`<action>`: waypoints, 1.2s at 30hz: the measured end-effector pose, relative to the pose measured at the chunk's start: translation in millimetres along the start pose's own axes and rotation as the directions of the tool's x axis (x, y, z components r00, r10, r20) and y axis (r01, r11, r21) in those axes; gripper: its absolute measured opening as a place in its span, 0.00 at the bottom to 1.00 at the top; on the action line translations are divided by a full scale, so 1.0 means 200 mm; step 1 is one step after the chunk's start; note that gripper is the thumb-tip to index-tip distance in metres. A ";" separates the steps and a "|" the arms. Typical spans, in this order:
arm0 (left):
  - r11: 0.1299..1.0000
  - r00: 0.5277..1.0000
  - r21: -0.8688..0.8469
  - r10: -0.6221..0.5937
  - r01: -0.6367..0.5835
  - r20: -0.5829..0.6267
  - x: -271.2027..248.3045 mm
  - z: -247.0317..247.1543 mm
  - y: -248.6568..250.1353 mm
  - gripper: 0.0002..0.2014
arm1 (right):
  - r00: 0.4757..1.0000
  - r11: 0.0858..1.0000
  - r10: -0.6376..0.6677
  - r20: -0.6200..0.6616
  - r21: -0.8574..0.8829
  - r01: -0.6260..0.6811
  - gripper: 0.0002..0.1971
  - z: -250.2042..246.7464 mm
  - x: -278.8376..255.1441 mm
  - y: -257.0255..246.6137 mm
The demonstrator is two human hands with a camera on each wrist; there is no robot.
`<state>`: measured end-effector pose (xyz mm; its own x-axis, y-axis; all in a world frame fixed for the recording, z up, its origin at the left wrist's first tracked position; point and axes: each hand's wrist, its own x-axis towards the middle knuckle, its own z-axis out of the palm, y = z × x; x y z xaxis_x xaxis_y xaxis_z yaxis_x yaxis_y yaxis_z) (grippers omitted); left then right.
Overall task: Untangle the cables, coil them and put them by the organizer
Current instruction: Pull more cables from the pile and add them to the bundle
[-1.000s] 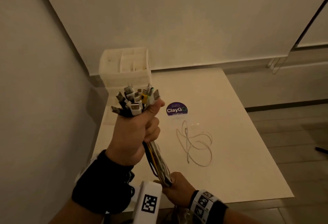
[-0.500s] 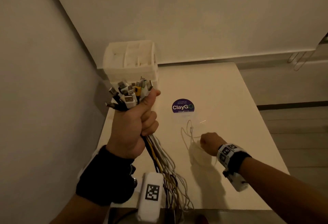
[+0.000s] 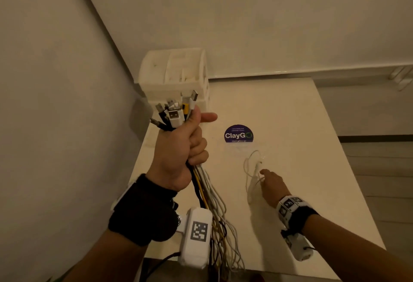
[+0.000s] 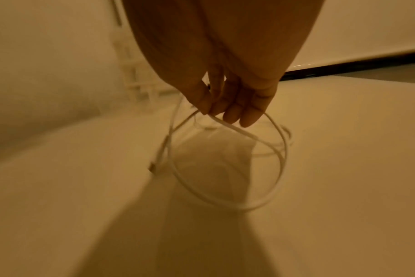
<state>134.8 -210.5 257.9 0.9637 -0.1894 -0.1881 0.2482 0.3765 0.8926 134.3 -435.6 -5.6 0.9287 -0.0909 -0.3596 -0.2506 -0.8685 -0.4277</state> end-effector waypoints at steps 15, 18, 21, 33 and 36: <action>0.993 0.982 -0.012 -0.115 0.118 0.151 0.03 0.03 -0.04 0.19 | 0.990 0.968 -0.011 0.140 -0.247 0.046 0.11 -0.87 -0.05 -0.23; 0.991 0.983 -0.025 -0.128 0.133 0.133 0.02 0.01 -0.04 0.19 | 1.000 0.998 0.004 -0.006 -0.056 -0.004 0.04 -0.97 -0.12 -0.28; 0.990 0.986 -0.015 -0.140 0.142 0.095 0.01 0.00 -0.05 0.19 | 0.979 0.914 0.057 -0.195 0.405 0.028 0.05 -0.99 -0.23 -0.38; 0.996 0.988 0.025 -0.088 0.085 0.127 0.02 0.10 -0.12 0.21 | 0.821 0.431 0.001 -0.571 0.741 0.515 0.01 -0.67 -0.76 -0.91; 0.995 0.980 -0.032 -0.087 0.094 0.177 0.01 0.09 -0.11 0.21 | 0.808 0.509 -0.062 -0.586 0.678 0.530 0.02 -0.62 -0.78 -0.88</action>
<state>130.1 -235.5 244.8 0.9059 -0.3789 -0.1893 0.3405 0.3855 0.8576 66.3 -328.9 228.1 0.9260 -0.3055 0.2217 0.1796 -0.1600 -0.9707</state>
